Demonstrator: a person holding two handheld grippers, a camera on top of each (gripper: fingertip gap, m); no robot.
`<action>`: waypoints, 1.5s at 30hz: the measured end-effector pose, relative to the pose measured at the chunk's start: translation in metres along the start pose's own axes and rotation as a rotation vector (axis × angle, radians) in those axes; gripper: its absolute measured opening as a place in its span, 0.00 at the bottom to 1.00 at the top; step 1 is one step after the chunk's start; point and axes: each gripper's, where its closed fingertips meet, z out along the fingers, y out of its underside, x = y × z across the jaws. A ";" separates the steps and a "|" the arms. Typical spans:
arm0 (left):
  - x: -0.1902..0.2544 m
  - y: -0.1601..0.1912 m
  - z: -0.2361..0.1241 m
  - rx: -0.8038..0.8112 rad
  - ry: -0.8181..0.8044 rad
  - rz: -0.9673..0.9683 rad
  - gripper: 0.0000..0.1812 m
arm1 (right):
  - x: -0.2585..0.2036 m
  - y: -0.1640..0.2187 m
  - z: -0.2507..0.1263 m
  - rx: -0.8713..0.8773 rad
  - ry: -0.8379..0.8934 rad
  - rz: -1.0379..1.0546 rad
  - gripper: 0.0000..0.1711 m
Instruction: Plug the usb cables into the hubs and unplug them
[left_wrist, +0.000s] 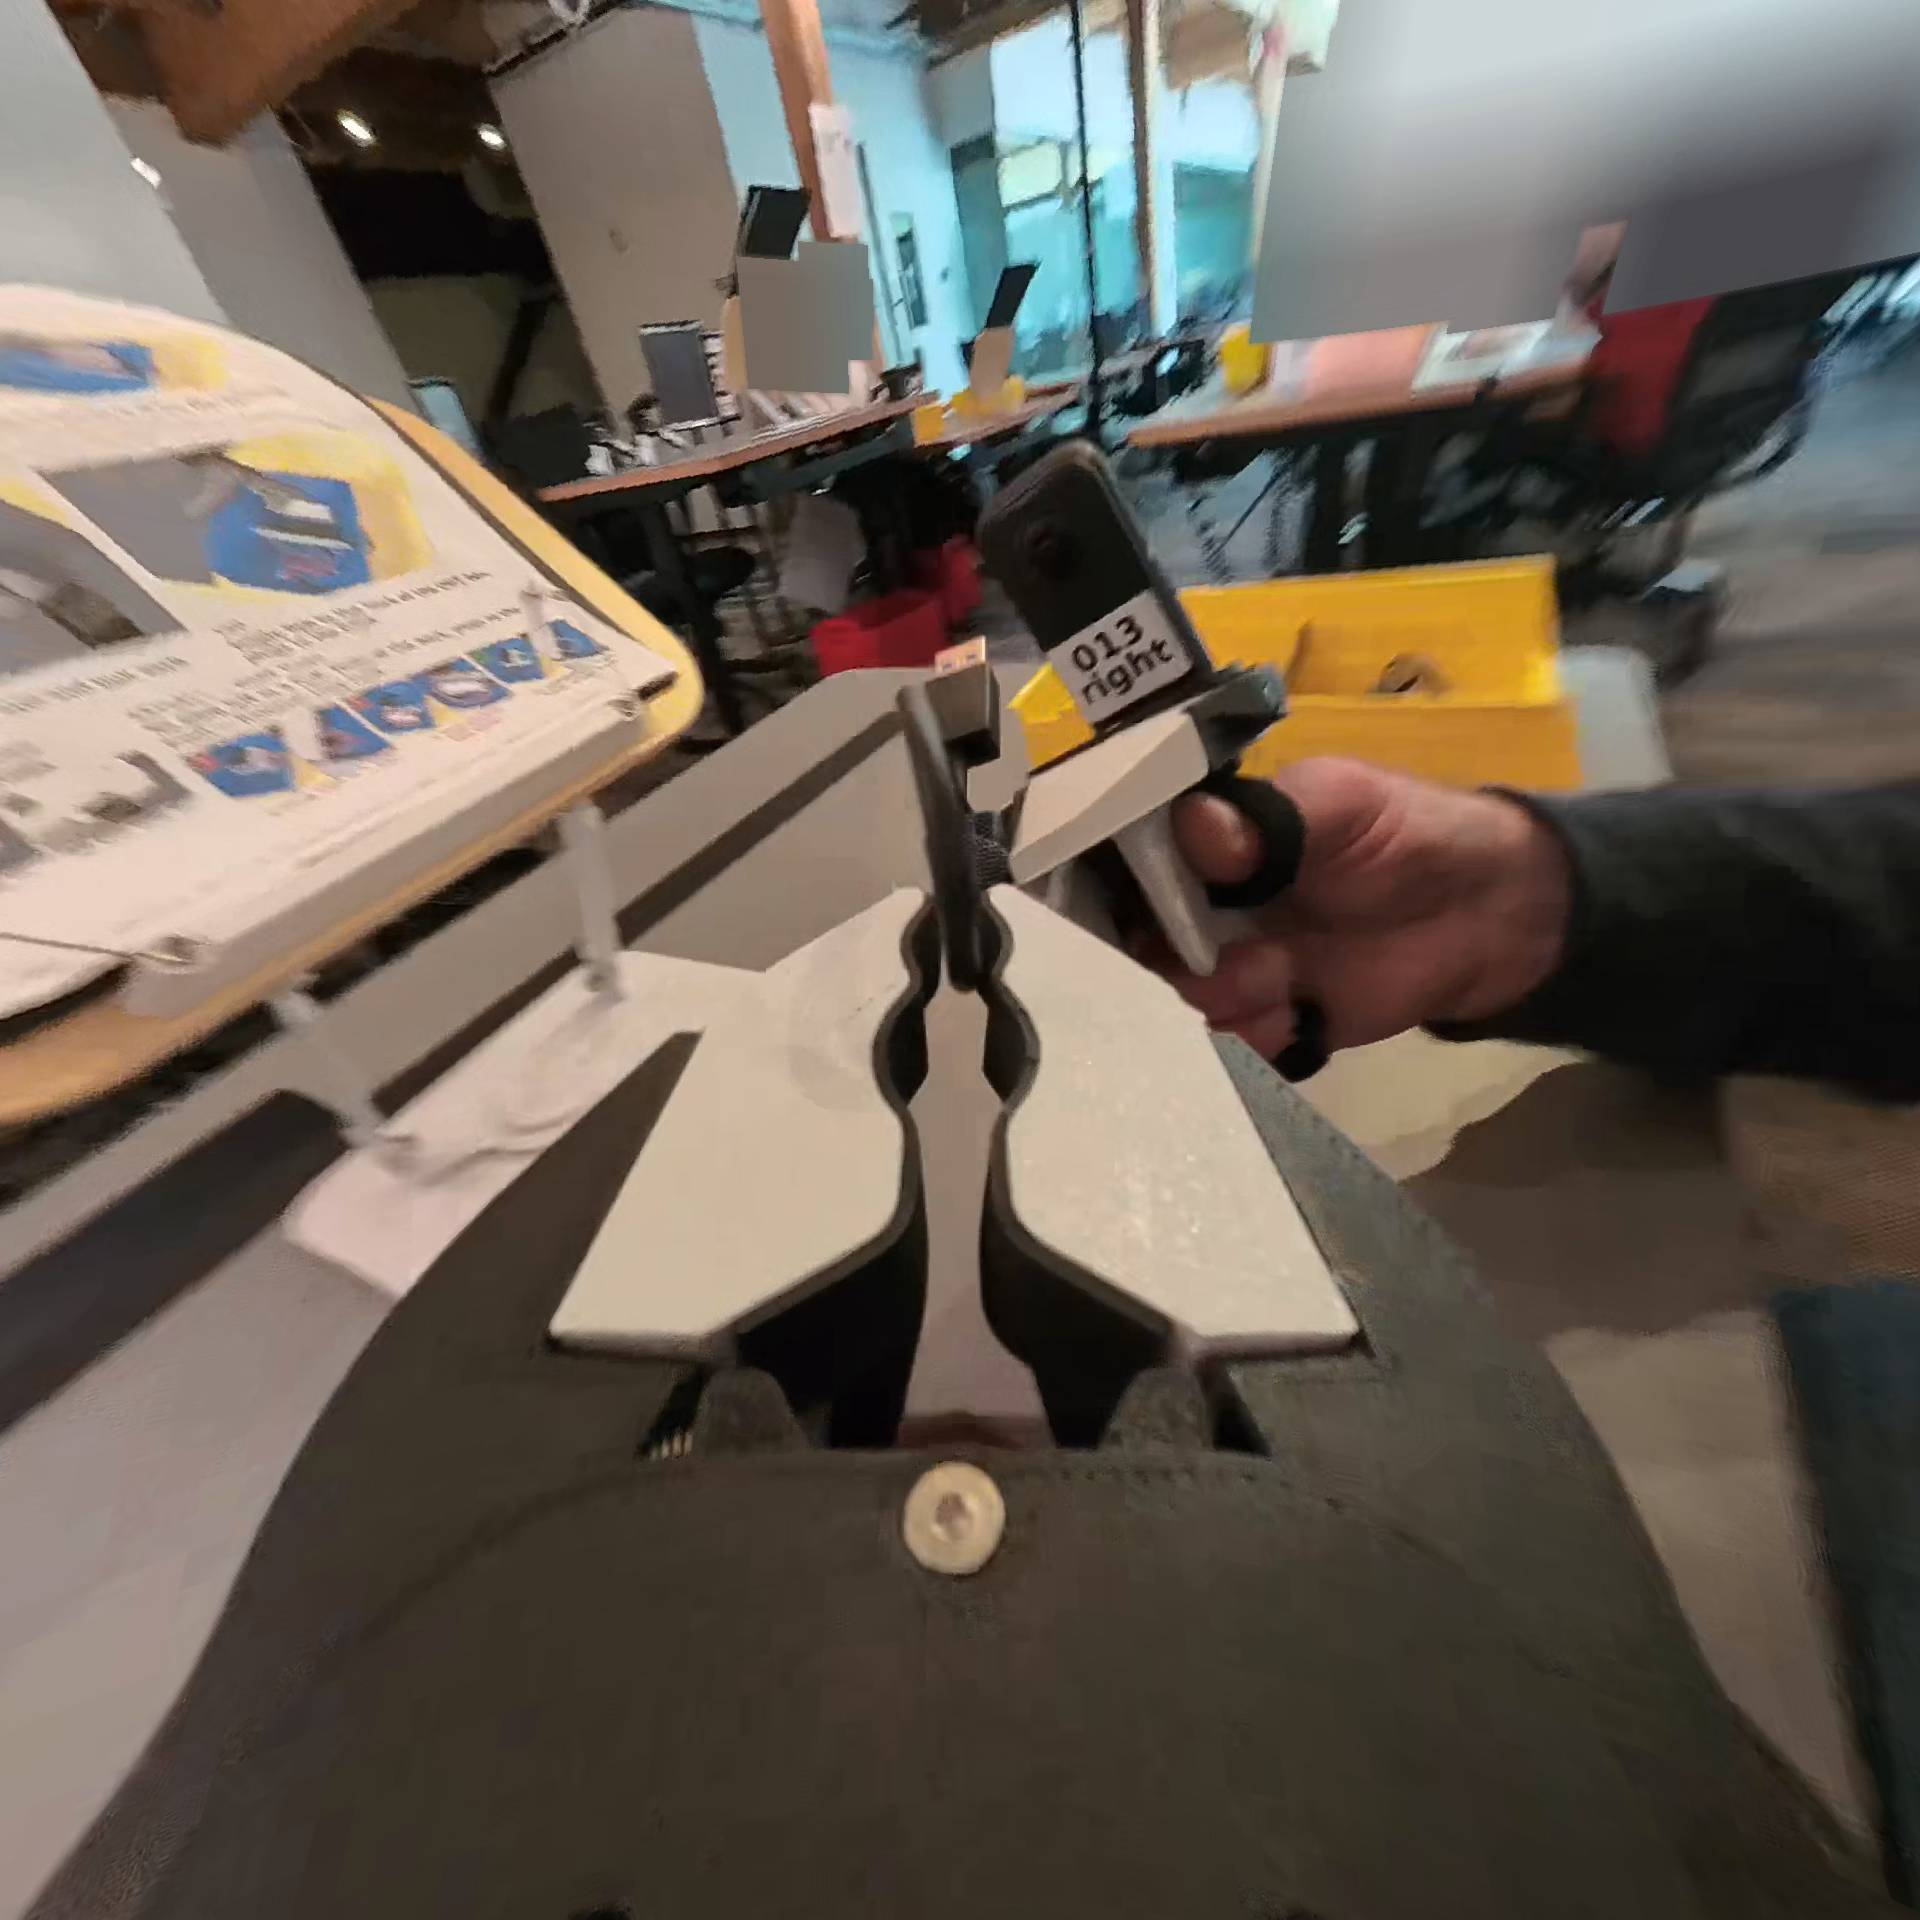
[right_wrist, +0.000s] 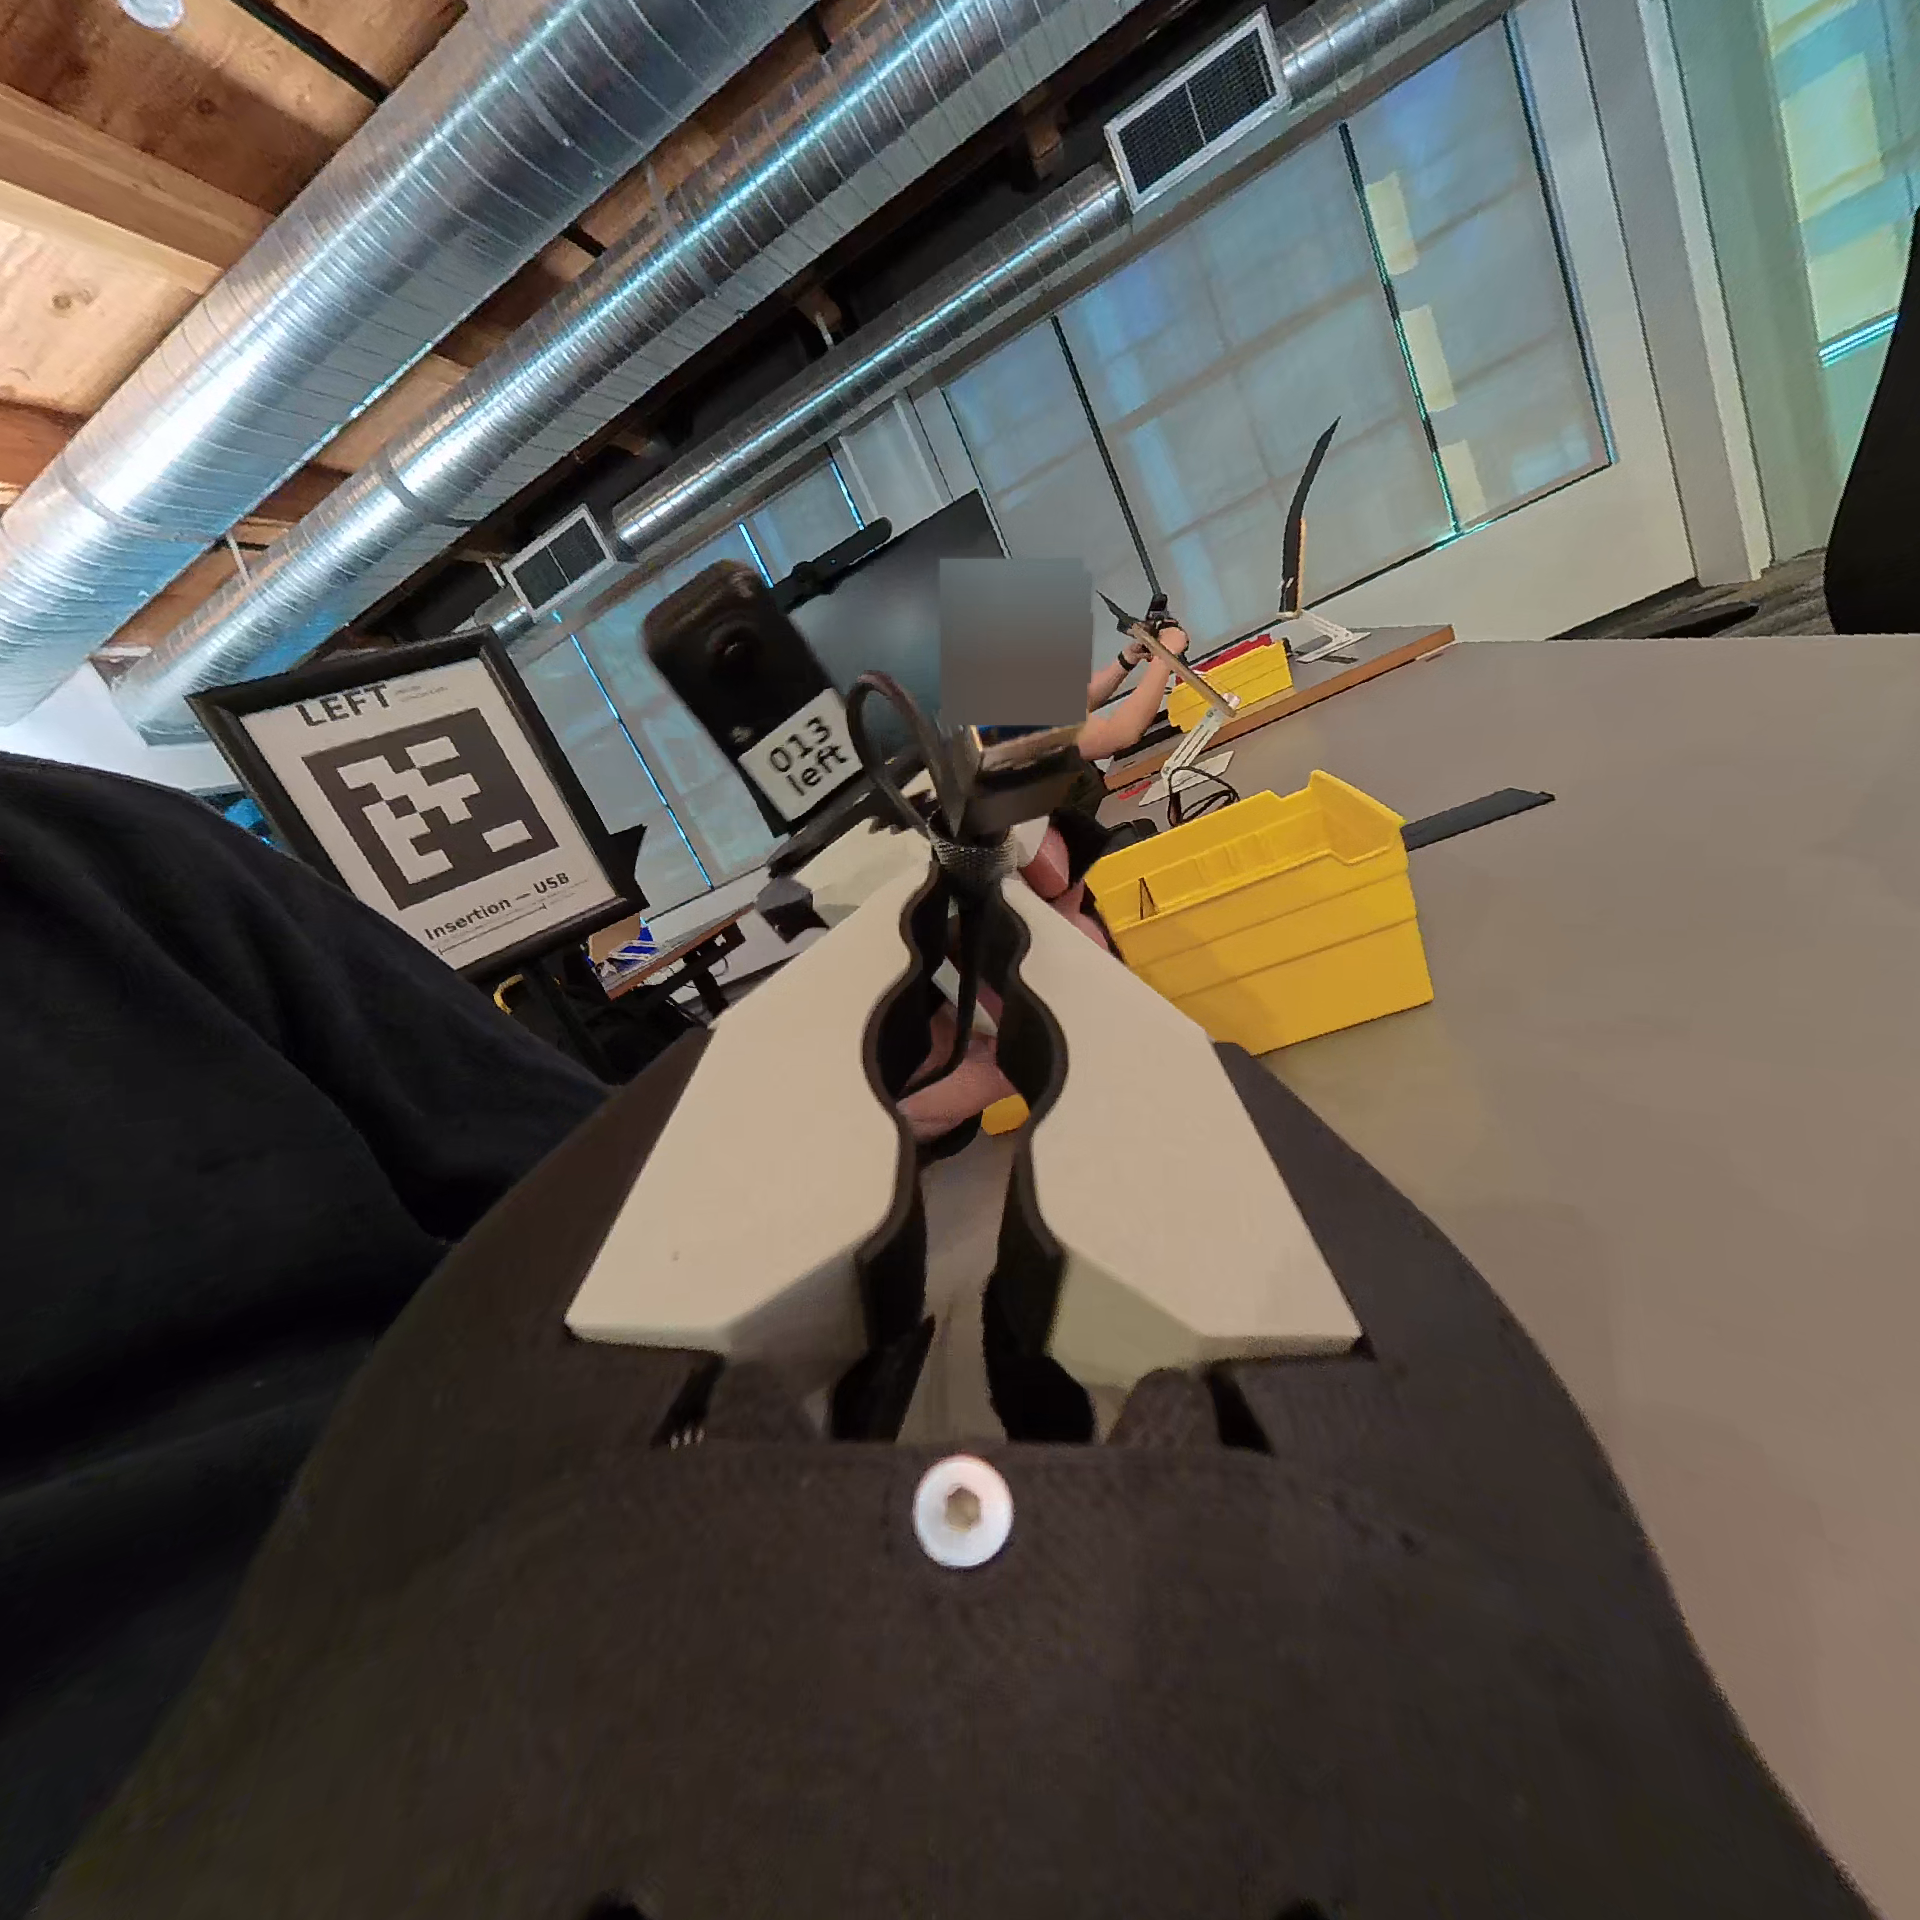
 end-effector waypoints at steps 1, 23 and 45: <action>0.001 -0.002 0.000 0.033 0.044 -0.084 0.02 | -0.001 0.000 0.000 -0.004 0.002 -0.016 0.02; -0.002 0.000 0.004 -0.083 -0.226 0.403 0.03 | 0.009 0.001 -0.008 -0.027 0.081 0.000 0.02; -0.007 -0.004 0.009 0.094 -0.014 -0.350 0.00 | -0.010 0.004 -0.005 -0.181 0.152 -0.380 0.01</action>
